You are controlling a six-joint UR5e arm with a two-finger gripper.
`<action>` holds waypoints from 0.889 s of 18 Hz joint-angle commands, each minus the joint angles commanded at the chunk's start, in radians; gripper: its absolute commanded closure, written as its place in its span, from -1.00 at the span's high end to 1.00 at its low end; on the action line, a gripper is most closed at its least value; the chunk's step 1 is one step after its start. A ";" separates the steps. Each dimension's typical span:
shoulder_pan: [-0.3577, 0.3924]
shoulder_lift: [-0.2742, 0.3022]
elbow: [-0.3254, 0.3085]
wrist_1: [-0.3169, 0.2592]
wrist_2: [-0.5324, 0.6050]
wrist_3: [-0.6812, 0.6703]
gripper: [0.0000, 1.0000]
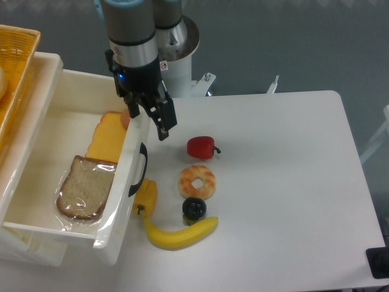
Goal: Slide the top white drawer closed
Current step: 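Move the gripper away from the drawer front toward the table center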
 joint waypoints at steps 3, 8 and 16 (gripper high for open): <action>0.017 -0.028 0.014 0.000 0.000 -0.003 1.00; 0.035 -0.072 0.015 0.000 0.011 -0.018 1.00; 0.072 -0.167 0.005 0.012 0.031 -0.239 1.00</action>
